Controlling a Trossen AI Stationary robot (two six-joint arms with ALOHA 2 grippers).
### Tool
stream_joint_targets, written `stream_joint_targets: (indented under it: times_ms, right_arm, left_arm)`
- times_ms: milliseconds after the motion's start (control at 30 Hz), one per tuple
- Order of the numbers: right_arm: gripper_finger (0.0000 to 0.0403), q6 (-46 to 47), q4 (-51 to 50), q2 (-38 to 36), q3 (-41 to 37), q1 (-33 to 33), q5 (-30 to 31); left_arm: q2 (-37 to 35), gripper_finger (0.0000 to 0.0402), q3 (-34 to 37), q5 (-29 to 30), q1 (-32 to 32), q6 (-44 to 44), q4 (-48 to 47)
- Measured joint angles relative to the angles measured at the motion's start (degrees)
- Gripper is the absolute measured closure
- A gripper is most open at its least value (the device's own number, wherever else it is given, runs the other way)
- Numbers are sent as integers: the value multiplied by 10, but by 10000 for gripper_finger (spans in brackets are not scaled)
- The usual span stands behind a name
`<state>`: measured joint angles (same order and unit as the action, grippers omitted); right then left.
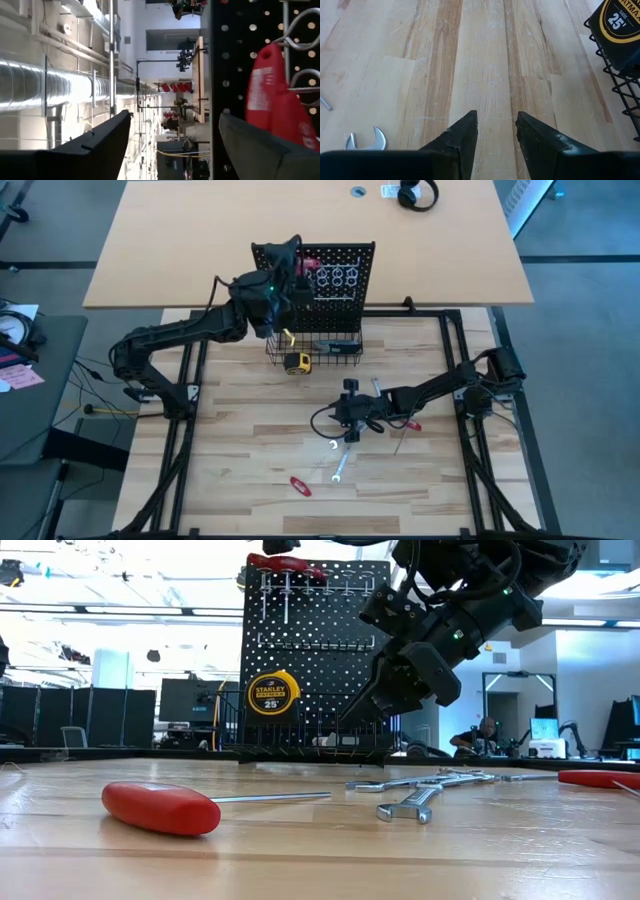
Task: Hang tools onto peg board
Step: Hang the red T-handle Allen wrench into the pegboard
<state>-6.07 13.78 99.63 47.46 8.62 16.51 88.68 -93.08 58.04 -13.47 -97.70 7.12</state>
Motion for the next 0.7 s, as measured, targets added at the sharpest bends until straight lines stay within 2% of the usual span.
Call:
stream_joint_targets:
  times_ms: [333,533,600,700]
  right_arm:
    - [255,-4,0,0,0,0,0]
    - [255,-4,0,0,0,0,0]
    - [255,-4,0,0,0,0,0]
    - [255,-4,-1,0,0,2,0]
  left_arm:
    - [-27,95,0,18,40,18,19]
    - [-66,95,0,33,102,60,13]
    - [-82,95,0,37,128,84,5]
    - [-115,95,3,37,156,170,-60]
